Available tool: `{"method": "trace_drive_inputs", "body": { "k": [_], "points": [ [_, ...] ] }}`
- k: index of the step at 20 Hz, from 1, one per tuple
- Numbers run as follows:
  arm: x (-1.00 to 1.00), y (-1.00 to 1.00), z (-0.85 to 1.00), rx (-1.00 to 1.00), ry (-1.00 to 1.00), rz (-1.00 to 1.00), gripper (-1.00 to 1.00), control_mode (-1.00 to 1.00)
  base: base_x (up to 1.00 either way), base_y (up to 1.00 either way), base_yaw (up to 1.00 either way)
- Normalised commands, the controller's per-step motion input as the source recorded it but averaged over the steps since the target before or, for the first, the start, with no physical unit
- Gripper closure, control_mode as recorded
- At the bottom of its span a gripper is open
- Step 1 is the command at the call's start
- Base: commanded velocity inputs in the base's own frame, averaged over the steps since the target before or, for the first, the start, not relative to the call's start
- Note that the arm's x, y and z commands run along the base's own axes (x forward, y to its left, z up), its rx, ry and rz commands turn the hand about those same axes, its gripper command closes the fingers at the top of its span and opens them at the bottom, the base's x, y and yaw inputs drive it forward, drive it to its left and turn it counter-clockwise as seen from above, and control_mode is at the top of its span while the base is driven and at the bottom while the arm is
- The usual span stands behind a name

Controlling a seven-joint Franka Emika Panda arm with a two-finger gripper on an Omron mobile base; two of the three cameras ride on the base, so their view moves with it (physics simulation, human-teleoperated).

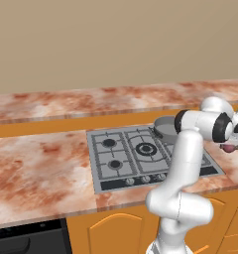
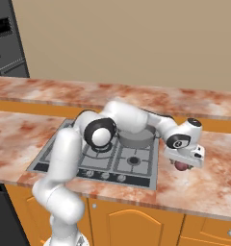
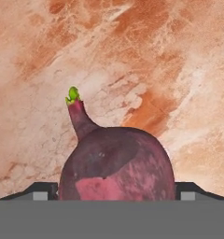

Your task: Turn on the burner for the pot on the stove. Wait thirty seconds for the pot to heat up. Then add the onion to the pot.

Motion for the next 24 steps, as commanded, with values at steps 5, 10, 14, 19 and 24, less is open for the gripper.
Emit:
{"method": "trace_drive_inputs", "body": {
  "k": [5, 10, 14, 19, 24],
  "points": [
    [-0.12, 0.0, 0.06, -0.01, -0.02, 0.0, 1.0, -1.0, 0.0, 0.0, 0.0],
    [-0.2, 0.19, 0.91, 0.0, -0.23, -0.01, 1.0, -1.0, 0.0, 0.0, 0.0],
    [-0.07, 0.51, 1.0, -0.01, -0.27, 0.0, 1.0, -1.0, 0.0, 0.0, 0.0],
    [0.0, 0.97, 1.0, -0.09, -0.16, 0.0, 1.0, -1.0, 0.0, 0.0, 0.0],
    [0.0, 1.0, 0.95, -0.16, -0.04, 0.0, 1.0, -1.0, 0.0, 0.0, 0.0]
  ]
}}
